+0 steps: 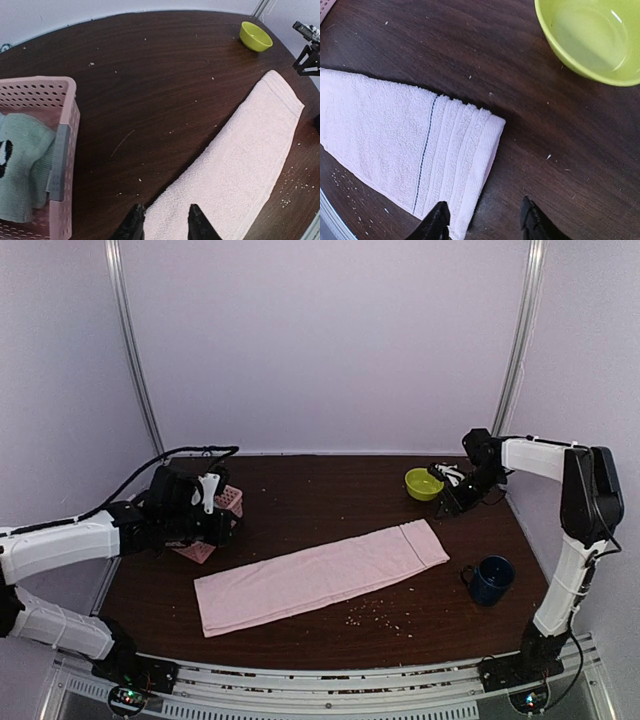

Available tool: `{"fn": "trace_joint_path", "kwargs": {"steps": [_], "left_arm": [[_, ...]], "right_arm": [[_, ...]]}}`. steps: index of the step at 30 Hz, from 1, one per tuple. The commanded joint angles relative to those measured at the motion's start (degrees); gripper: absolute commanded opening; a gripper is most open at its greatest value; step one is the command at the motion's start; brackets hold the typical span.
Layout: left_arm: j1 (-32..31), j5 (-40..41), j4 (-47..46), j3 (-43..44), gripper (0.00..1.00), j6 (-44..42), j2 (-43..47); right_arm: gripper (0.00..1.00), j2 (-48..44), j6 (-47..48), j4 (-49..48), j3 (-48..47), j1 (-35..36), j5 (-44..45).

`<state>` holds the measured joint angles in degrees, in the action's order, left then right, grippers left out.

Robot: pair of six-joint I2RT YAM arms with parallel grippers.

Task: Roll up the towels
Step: Adjust the towel at the center of the board.

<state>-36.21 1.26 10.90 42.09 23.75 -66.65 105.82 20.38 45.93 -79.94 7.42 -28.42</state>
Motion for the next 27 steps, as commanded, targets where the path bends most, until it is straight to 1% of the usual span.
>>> {"fn": "trace_joint_path", "kwargs": {"steps": [1, 5, 9, 14, 17, 22, 27], "left_arm": [[-0.5, -7.1, 0.4, 2.3, 0.25, 0.5, -6.5], [-1.1, -6.1, -1.3, 1.1, 0.16, 4.0, -10.2], [-1.5, -5.0, -0.2, 2.1, 0.10, 5.1, -14.5], [-1.7, -1.0, 5.9, 3.1, 0.05, 5.5, -18.5], [-1.9, 2.2, 9.4, 3.0, 0.01, 5.9, -18.9], [-1.9, 4.6, 11.6, 1.4, 0.00, 6.5, -19.9], [-1.9, 7.1, 12.5, 0.3, 0.00, 7.2, -23.2]], "right_arm": [[0.44, 1.6, -0.2, 1.7, 0.8, 0.2, -0.4], [0.40, 2.2, -0.3, 0.6, -0.2, 1.4, -2.4], [0.36, 4.4, -1.3, -1.1, -2.2, 4.8, -1.6], [0.28, 8.5, -3.5, -4.7, -4.7, 6.9, -0.8], [0.26, 10.9, -4.4, -5.7, -5.4, 6.9, 1.1], [0.24, 14.3, -4.3, -5.8, -5.8, 6.3, 8.1], [0.22, 15.3, -4.1, -7.0, -5.9, 4.5, 11.2]]}}
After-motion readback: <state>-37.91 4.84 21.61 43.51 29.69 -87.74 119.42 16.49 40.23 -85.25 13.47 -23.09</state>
